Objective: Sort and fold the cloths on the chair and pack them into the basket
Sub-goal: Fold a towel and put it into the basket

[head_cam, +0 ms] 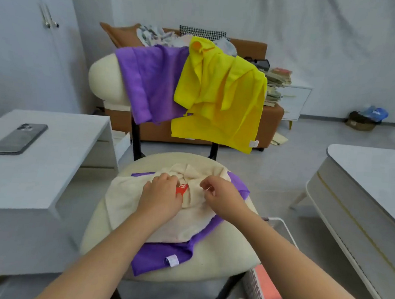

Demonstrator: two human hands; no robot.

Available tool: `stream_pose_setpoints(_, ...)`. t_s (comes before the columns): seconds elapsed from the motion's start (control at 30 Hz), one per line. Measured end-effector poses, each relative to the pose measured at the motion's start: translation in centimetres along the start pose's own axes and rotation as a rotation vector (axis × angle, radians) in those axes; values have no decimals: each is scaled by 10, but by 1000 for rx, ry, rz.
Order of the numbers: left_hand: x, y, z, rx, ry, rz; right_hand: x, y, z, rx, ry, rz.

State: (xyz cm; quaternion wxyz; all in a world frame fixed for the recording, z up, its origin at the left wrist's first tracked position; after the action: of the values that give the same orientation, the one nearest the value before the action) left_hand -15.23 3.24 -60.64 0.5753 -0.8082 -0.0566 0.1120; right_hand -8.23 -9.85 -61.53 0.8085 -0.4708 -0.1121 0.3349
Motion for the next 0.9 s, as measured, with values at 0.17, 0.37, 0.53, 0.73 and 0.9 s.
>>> stream_pose_setpoints(0.17, 0, 25, 19, -29, 50, 123, 11, 30, 14, -351, -66, 123)
stream_pose_setpoints(0.37, 5, 32, 16, -47, 112, 151, 17, 30, 29, -620, -96, 78)
stream_pose_setpoints(0.53, 10, 14, 19, -60, 89, -21, 12, 6, 30, -492, -73, -38)
stream_pose_setpoints(0.73, 1, -15, 15, -140, 98, -86, 0, -26, 30, -328, -72, -124)
stream_pose_setpoints(0.9, -4, -42, 11, -301, 62, -94, -13, -77, 42, 10, -113, -307)
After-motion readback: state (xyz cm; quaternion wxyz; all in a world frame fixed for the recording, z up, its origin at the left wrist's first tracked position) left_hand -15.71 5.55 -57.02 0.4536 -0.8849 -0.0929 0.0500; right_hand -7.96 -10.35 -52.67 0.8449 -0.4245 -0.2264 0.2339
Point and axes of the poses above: each hand's wrist, its own x-axis towards the middle knuckle, its own y-axis out of the palm, z = x × y, the point moved 8 cm from there along x, towards the middle knuckle, and after that the axes turned 14 degrees about z, right-handed, at the moved point
